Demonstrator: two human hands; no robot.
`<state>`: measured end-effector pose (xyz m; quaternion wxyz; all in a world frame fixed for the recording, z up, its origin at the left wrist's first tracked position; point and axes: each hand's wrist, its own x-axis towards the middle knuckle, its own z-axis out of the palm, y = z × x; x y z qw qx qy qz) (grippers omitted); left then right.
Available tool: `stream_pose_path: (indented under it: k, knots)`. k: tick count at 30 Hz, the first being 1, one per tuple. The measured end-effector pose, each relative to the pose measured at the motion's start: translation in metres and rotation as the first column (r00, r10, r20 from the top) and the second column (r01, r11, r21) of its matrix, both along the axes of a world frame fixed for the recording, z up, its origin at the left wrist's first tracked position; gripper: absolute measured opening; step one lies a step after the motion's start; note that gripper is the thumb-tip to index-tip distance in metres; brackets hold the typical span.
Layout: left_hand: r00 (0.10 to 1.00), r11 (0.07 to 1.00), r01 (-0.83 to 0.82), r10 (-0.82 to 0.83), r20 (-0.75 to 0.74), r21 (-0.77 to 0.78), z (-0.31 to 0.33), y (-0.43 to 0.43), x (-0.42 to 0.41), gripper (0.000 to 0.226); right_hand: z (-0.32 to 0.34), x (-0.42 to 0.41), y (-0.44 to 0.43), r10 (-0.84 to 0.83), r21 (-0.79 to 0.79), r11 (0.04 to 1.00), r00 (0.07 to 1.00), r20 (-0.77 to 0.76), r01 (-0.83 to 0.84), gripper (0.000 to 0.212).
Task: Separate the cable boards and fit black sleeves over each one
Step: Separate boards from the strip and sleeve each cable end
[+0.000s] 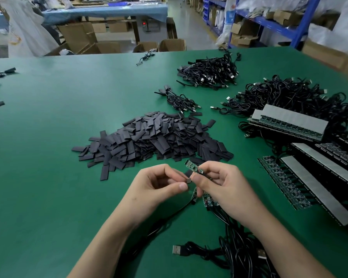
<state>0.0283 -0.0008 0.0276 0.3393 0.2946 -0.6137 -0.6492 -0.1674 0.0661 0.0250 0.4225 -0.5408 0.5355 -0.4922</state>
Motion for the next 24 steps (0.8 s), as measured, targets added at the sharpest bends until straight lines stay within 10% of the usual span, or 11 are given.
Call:
stream_pose_path:
  k: [9,24]
  knots:
    - [0.976,0.911,-0.057,0.136,0.167,-0.409,-0.0026,0.0009,-0.0013,0.024,-0.0045,-0.0025,-0.0007,-0.008,0.038,0.999,1.000,0.026,0.007,0.015]
    - [0.984,0.936,-0.104,0.147,0.105,-0.336,-0.0075,0.0025,-0.0058,0.017,0.0003,-0.0042,-0.0016,0.090,0.149,0.979,0.948,0.305,-0.141,0.009]
